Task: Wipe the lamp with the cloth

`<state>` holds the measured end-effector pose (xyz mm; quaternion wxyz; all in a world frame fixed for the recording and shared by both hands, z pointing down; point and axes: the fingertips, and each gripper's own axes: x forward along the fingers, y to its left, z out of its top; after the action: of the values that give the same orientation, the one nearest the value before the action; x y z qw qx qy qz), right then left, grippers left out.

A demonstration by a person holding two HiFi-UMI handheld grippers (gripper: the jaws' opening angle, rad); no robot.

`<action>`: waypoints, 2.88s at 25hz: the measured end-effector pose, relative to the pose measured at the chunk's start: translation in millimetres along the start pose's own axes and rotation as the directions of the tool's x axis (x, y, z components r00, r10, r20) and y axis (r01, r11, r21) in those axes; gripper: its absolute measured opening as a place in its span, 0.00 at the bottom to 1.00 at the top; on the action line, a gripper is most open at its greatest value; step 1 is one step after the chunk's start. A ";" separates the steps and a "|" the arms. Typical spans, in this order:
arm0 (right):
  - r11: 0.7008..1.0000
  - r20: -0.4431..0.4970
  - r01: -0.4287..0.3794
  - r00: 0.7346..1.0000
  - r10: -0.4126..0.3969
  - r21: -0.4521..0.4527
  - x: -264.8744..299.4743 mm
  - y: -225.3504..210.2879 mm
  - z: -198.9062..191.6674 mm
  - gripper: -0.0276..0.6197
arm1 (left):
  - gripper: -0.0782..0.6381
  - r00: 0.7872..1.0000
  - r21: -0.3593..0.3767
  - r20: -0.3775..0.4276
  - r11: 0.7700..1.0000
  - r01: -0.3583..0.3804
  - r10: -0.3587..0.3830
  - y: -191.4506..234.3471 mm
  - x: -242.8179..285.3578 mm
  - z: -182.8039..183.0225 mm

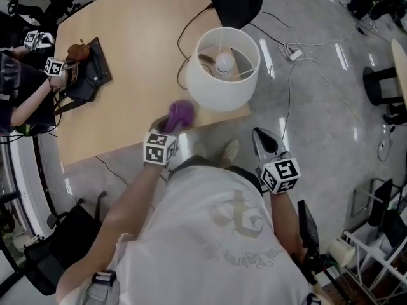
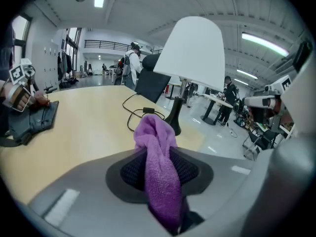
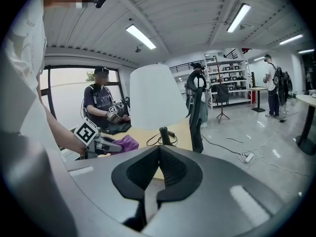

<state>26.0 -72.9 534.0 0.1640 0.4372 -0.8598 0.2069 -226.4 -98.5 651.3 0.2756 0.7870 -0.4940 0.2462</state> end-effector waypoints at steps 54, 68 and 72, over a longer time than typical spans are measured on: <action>0.996 0.037 0.060 0.998 -0.058 -0.060 -3.6 25.5 9.5 0.06 | 0.25 0.944 0.064 0.297 0.990 0.129 -0.143 -39.0 -36.9 123.9; 0.996 0.068 0.019 0.998 -0.013 -0.085 0.7 23.2 15.4 0.06 | 0.26 0.858 0.088 0.511 0.996 0.000 -0.045 -21.5 -118.4 179.9; 0.995 0.071 -0.020 0.997 0.027 -0.094 -5.8 13.3 20.1 0.06 | 0.26 0.807 0.286 0.567 0.958 -0.004 -0.166 -84.7 -147.8 210.8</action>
<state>16.4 -71.9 511.2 0.1505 0.4261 -0.8789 0.1527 -182.5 -115.8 384.3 0.0092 0.8751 -0.4816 0.0454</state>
